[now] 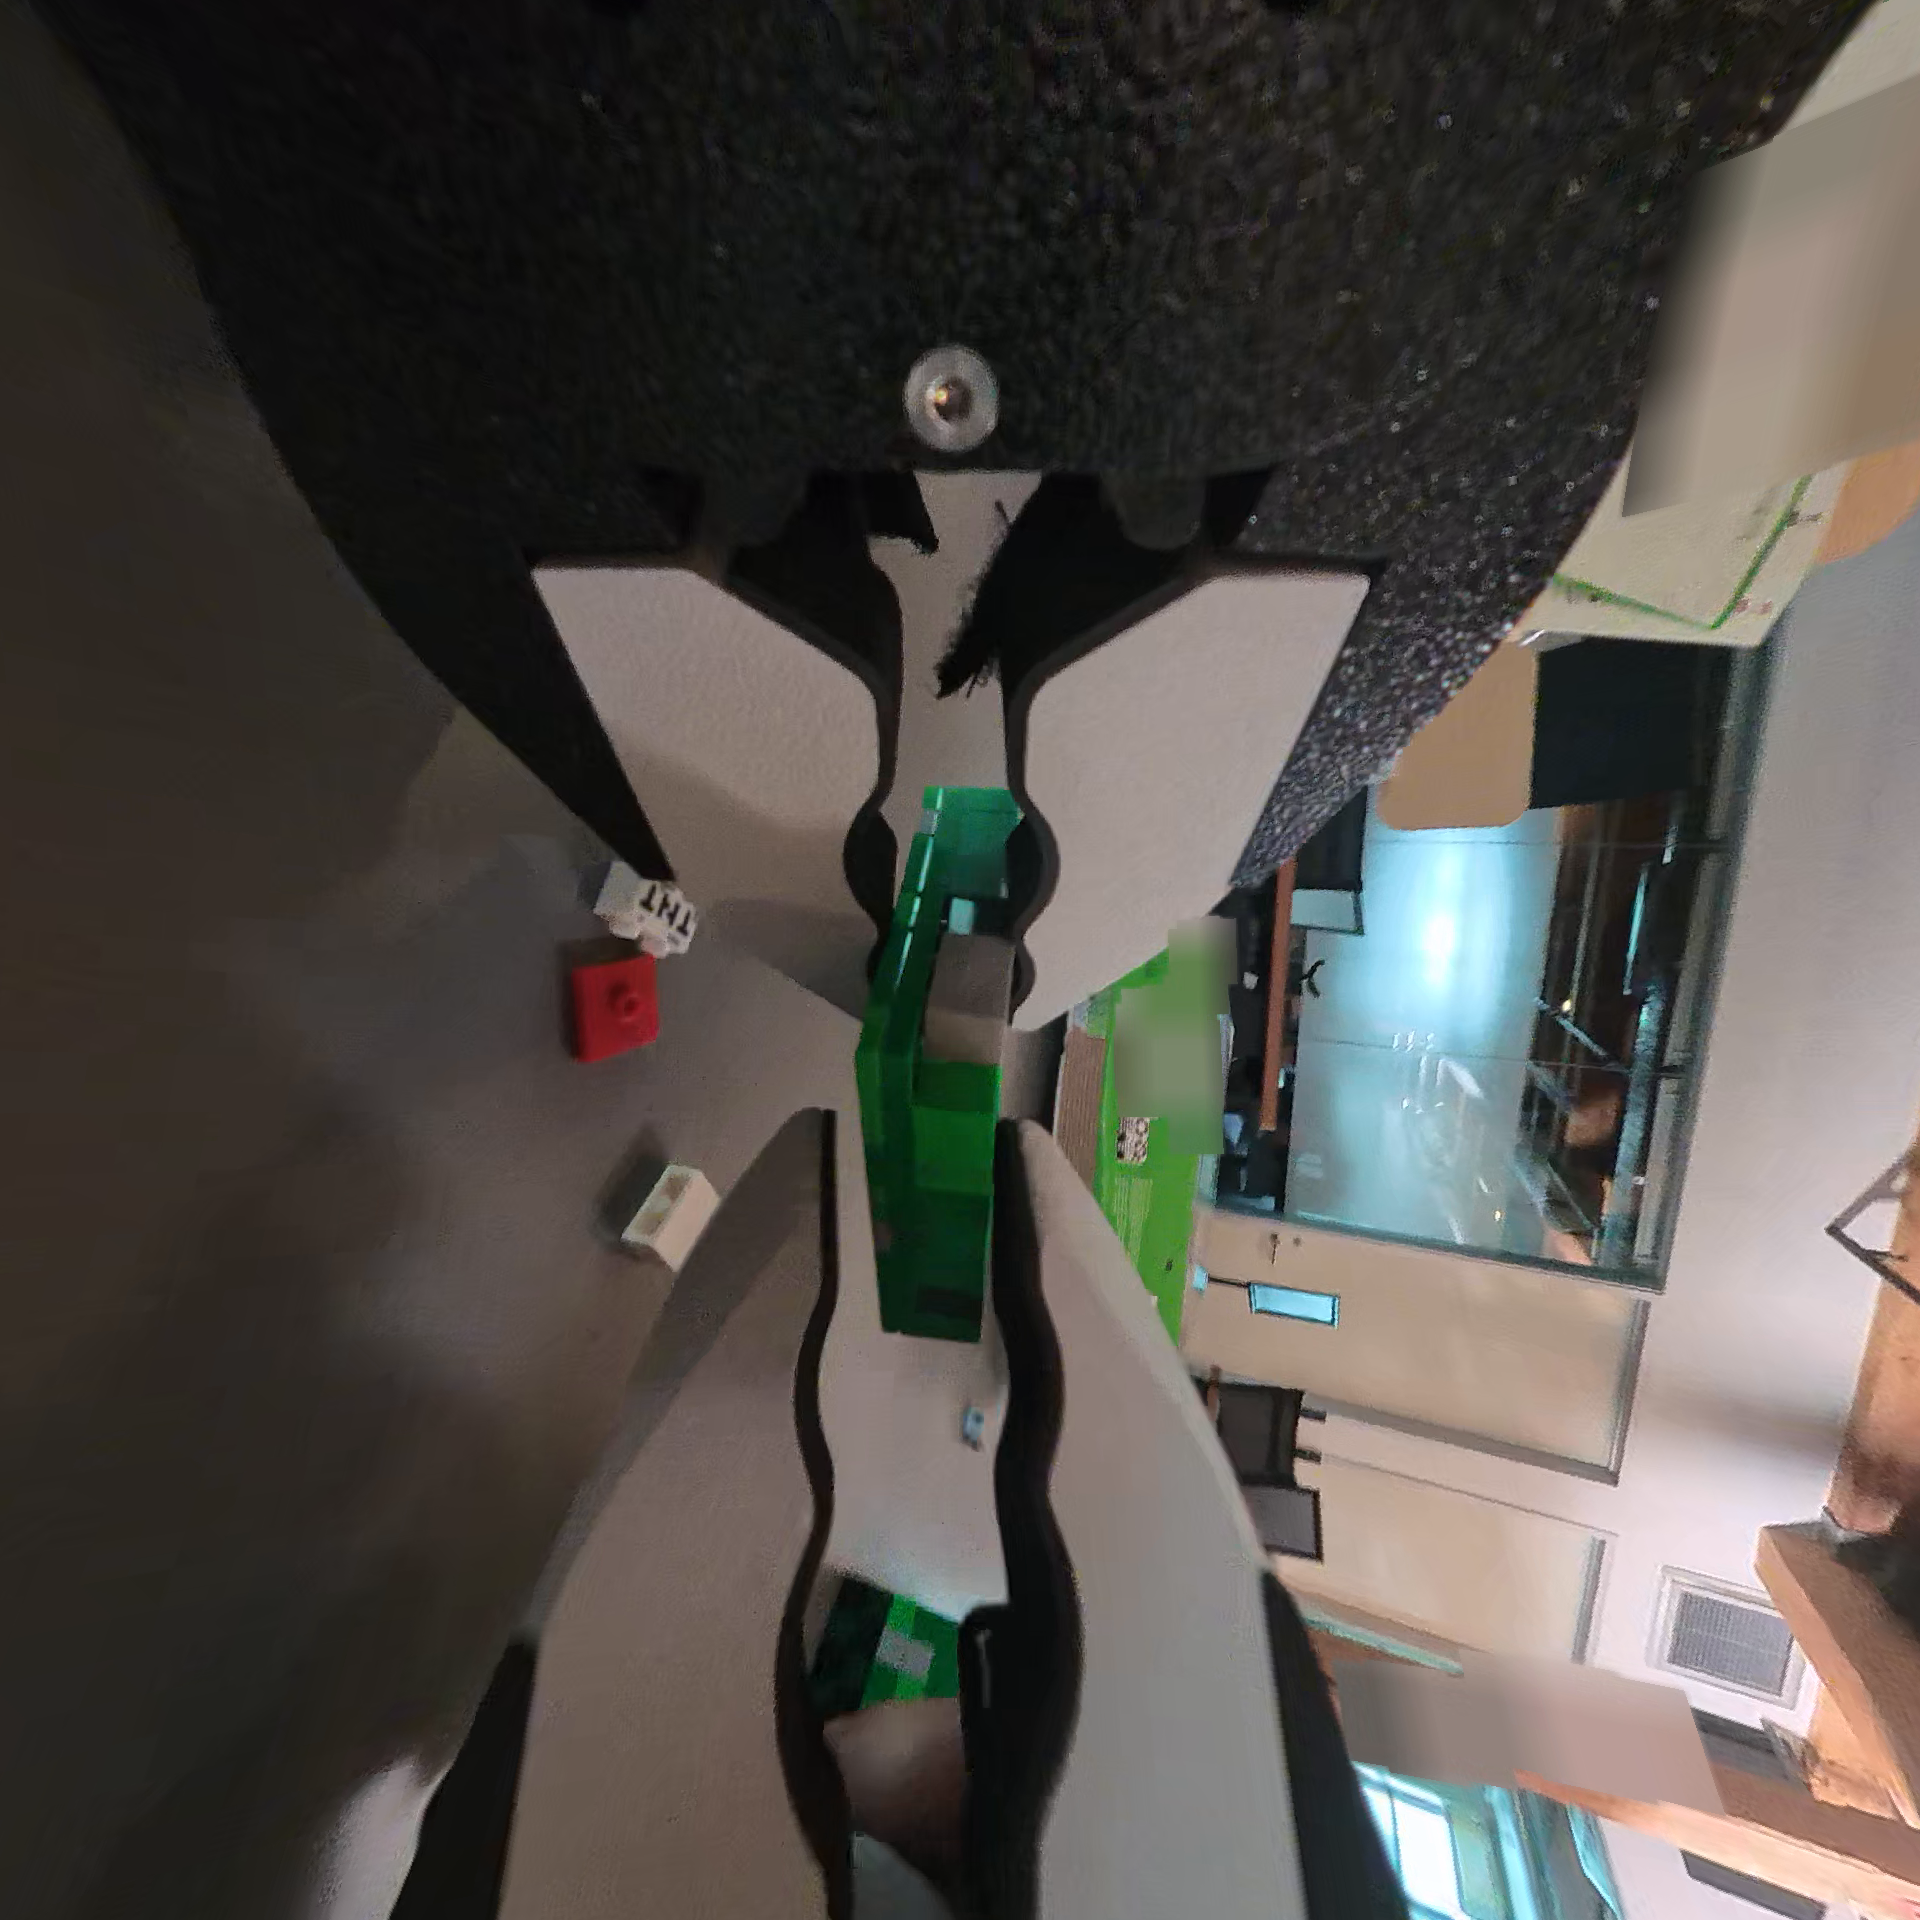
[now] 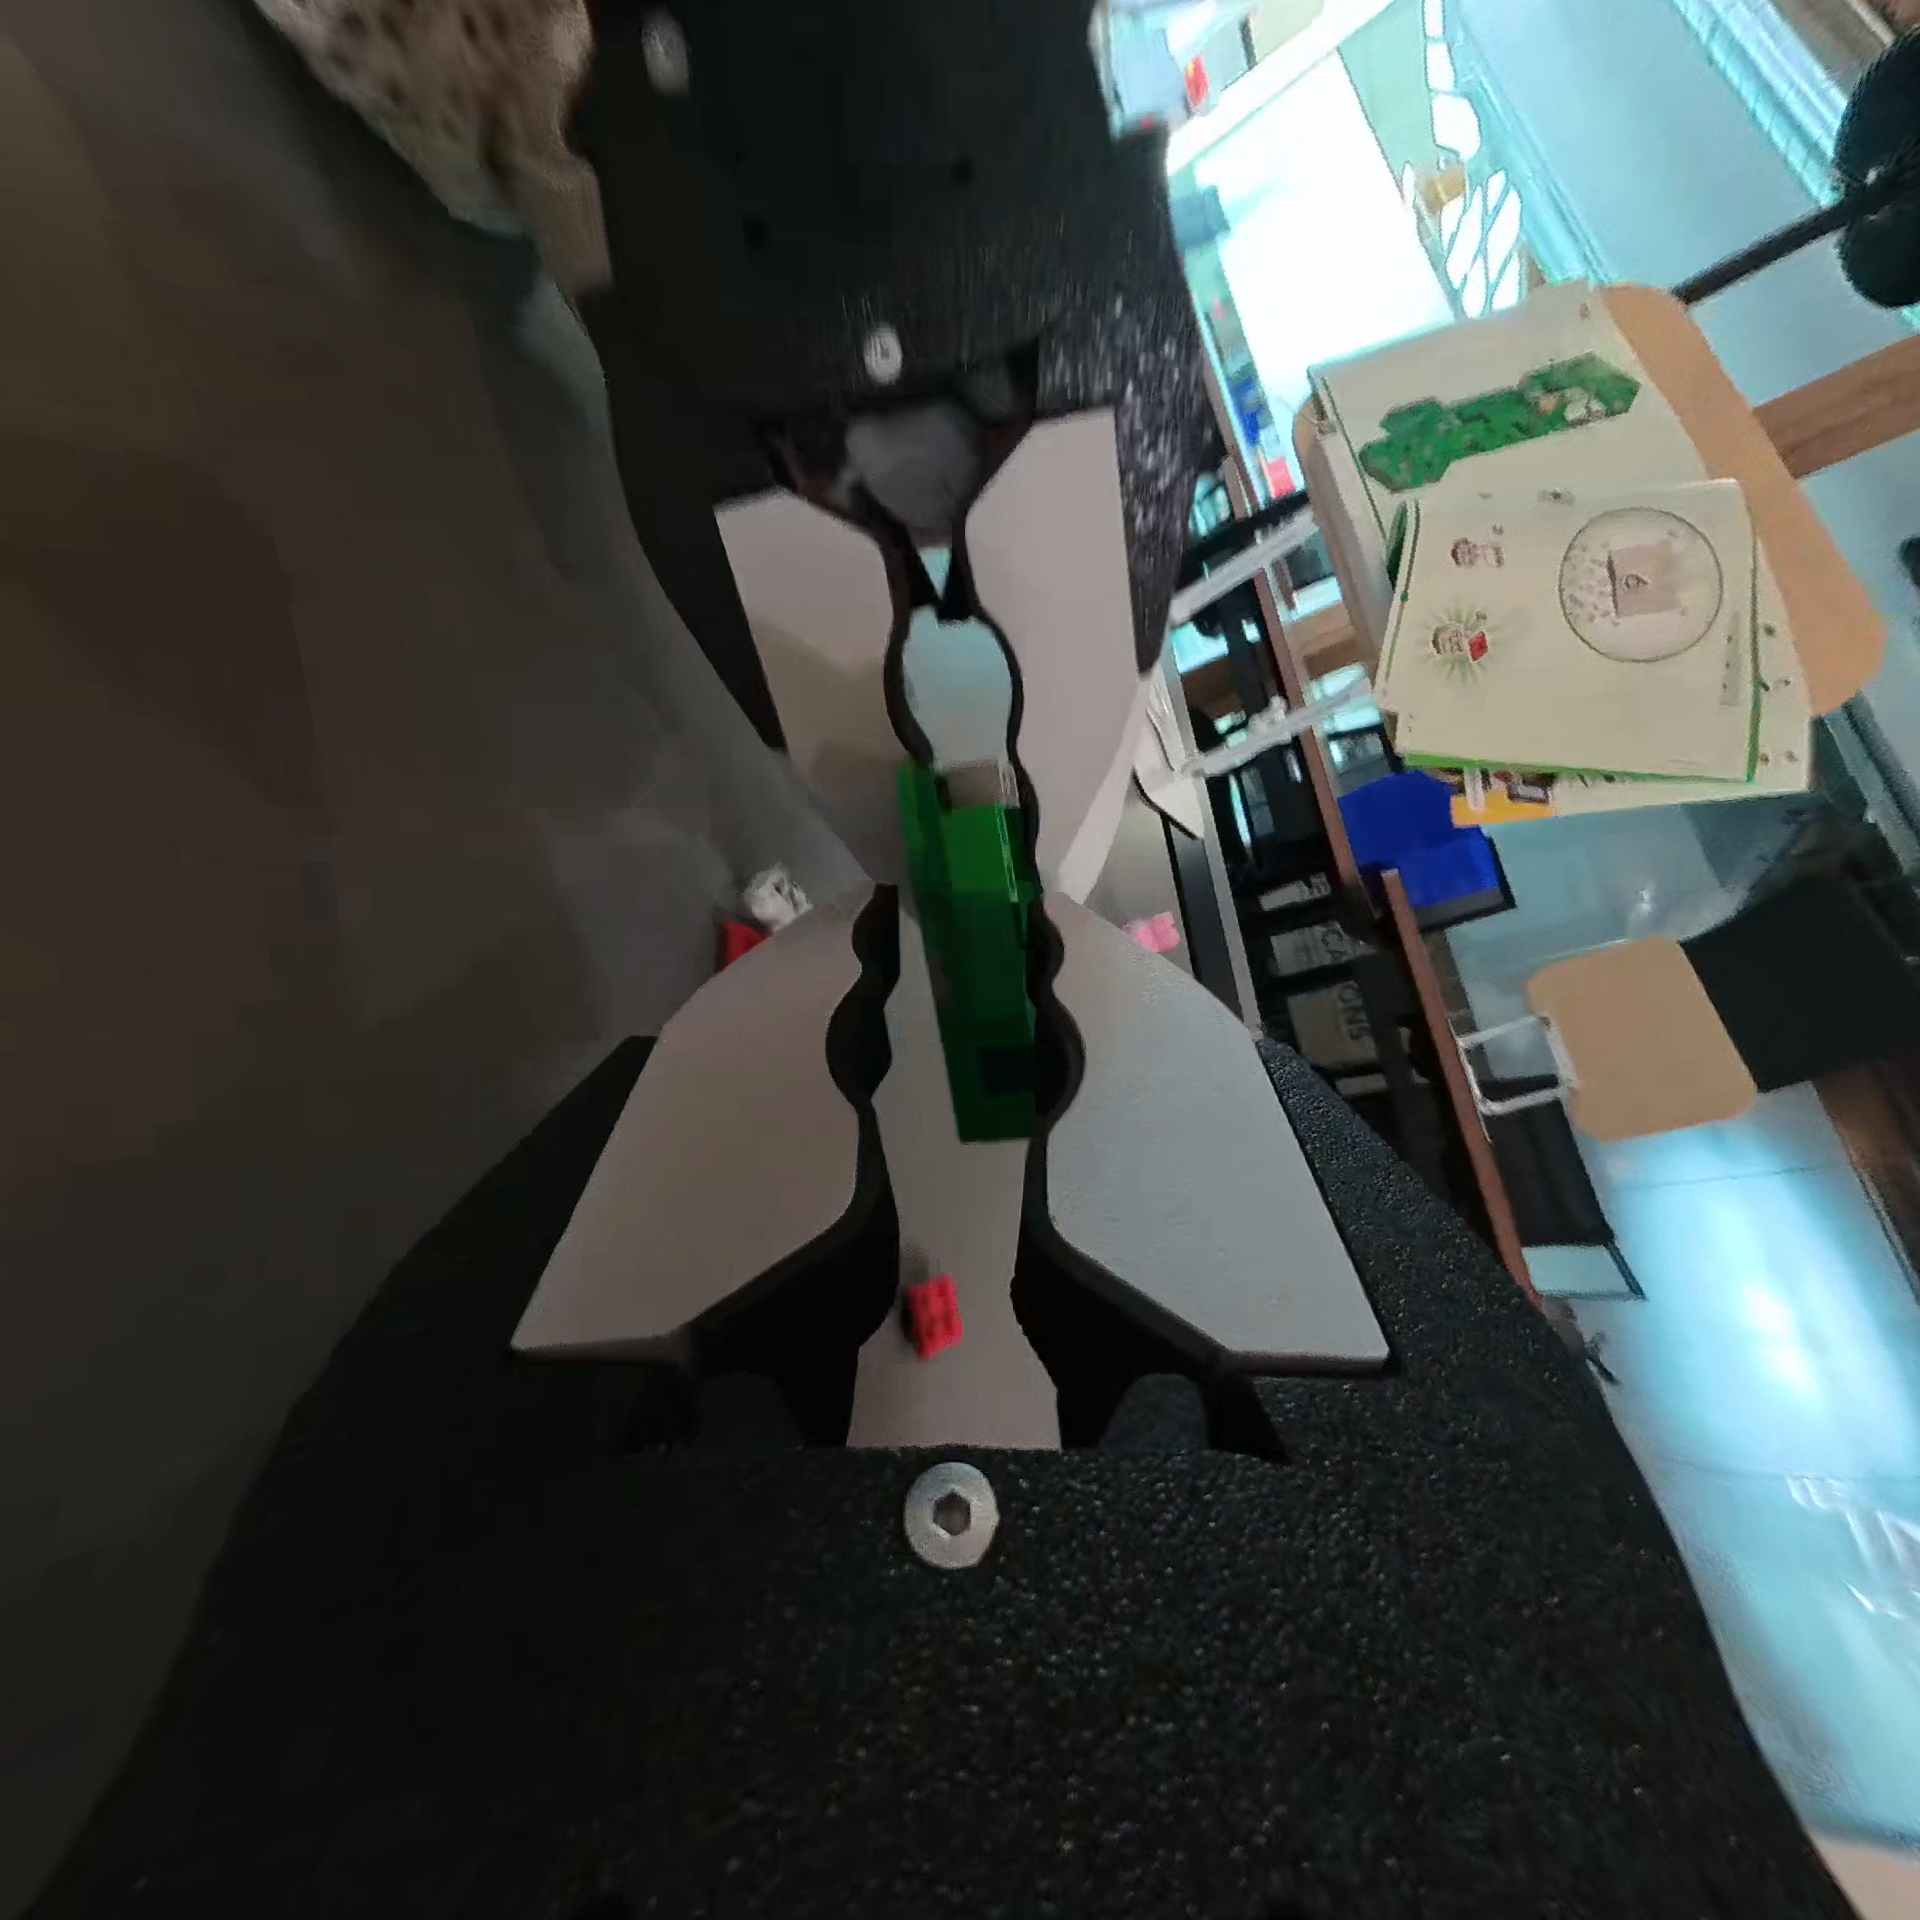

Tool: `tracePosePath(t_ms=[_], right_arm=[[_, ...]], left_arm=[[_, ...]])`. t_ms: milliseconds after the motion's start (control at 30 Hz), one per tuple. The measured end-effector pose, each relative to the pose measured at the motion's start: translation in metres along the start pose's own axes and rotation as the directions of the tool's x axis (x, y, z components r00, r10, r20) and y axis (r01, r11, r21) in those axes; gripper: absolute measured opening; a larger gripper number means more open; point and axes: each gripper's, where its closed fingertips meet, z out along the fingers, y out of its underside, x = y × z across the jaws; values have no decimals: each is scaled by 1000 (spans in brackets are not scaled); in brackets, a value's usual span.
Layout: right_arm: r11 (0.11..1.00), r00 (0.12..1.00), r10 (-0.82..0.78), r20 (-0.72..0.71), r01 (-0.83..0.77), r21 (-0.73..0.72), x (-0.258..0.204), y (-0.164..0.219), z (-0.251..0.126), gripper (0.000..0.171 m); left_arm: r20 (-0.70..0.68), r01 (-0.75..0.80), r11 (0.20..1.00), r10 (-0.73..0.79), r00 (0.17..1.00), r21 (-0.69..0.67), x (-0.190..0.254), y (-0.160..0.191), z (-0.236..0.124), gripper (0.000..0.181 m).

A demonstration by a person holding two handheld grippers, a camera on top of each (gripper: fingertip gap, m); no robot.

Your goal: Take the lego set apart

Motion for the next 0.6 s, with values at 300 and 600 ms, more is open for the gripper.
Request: tracePosePath(t_ms=[300, 600], right_arm=[[999, 996, 23, 85, -20, -36, -16, -2, 8, 18], [998, 981, 43, 190, -33, -56, -31, -4, 9, 10]], left_arm=[[79, -500, 849, 518, 852, -170, -4, 11, -1, 15], [79, -735, 655, 753, 653, -172, 2, 0, -5, 15]])
